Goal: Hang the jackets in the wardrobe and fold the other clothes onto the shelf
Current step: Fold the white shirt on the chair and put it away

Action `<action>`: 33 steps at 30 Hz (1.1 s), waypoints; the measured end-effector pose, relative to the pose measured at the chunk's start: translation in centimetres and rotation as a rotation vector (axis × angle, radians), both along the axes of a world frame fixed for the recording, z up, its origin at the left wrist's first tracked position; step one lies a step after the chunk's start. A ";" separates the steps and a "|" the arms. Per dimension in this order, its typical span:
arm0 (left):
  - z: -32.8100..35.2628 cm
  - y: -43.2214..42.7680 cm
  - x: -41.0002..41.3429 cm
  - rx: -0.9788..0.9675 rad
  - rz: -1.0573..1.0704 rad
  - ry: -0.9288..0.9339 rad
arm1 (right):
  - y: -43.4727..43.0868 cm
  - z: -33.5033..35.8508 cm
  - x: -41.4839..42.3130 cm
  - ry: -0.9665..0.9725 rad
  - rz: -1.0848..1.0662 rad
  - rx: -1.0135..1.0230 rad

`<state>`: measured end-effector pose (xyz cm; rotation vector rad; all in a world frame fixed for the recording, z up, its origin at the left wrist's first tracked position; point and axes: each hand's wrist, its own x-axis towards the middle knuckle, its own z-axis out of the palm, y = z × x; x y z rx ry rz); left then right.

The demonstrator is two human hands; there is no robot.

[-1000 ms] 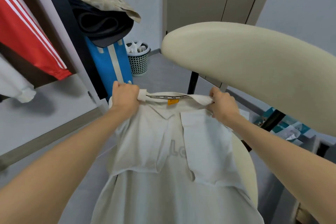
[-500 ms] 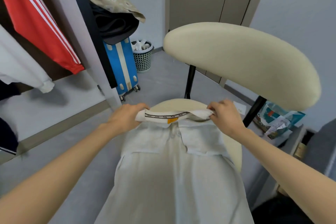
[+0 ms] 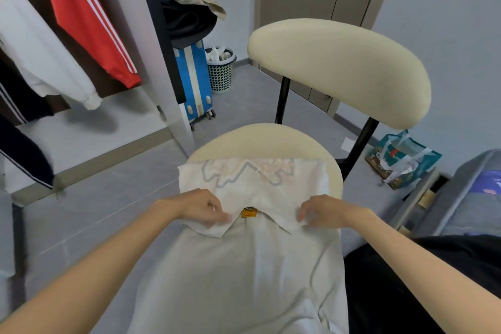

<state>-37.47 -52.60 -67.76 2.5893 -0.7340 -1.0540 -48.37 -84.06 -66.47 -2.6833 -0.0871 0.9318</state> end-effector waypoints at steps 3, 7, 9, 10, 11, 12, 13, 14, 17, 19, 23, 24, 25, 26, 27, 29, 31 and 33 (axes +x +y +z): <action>-0.2 -0.4 0.2 -0.079 0.082 -0.103 | 0.3 -0.8 0.2 -0.176 -0.116 0.074; -1.2 -0.8 0.2 -0.013 0.055 -0.180 | 0.2 -2.7 0.2 -0.059 -0.201 0.020; -1.8 -0.7 -0.3 0.099 0.033 -0.072 | -0.1 -3.5 -0.4 0.051 -0.252 0.007; -2.0 -0.6 -0.6 0.152 0.019 -0.034 | -0.3 -3.9 -0.6 0.040 -0.296 0.017; -2.1 -0.5 -0.8 0.184 0.011 -0.015 | -0.4 -4.0 -0.7 0.000 -0.336 0.002; -2.0 -0.4 -0.7 0.183 0.007 -0.013 | -0.3 -4.1 -0.7 -0.043 -0.359 -0.059; -1.8 -0.4 -0.5 0.155 0.013 -0.030 | -0.1 -3.8 -0.4 -0.075 -0.350 -0.176; -1.5 -0.5 -0.1 0.109 0.037 -0.060 | 0.3 -3.4 0.0 -0.110 -0.315 -0.315; -0.9 -0.8 1.1 -0.036 0.179 -0.215 | 1.2 -2.8 1.9 -0.289 -0.246 -0.434; -0.9 -1.0 2.0 -0.070 0.219 -0.309 | 1.6 -2.5 3.6 -0.378 -0.305 -0.264; -1.8 -1.7 4.4 -0.064 0.191 -0.381 | 1.3 -3.0 7.3 -0.411 -0.376 0.048; -2.2 -1.9 5.1 -0.060 0.194 -0.390 | 1.2 -3.3 8.2 -0.407 -0.393 0.115; -2.7 -2.1 5.9 -0.060 0.204 -0.397 | 1.2 -3.7 9.1 -0.392 -0.420 0.171; -3.2 -2.4 6.5 -0.063 0.215 -0.397 | 1.2 -4.1 9.9 -0.367 -0.456 0.223; -3.8 -2.5 7.1 -0.064 0.223 -0.389 | 1.2 -4.5 10.6 -0.335 -0.493 0.266; -5.1 -2.7 7.9 -0.057 0.224 -0.356 | 1.0 -5.6 11.7 -0.276 -0.506 0.289; -6.2 -2.5 8.5 -0.043 0.217 -0.360 | 0.5 -6.9 12.2 -0.253 -0.504 0.259; -7.2 -1.9 9.0 -0.059 0.234 -0.418 | -0.5 -7.9 12.2 -0.268 -0.539 0.212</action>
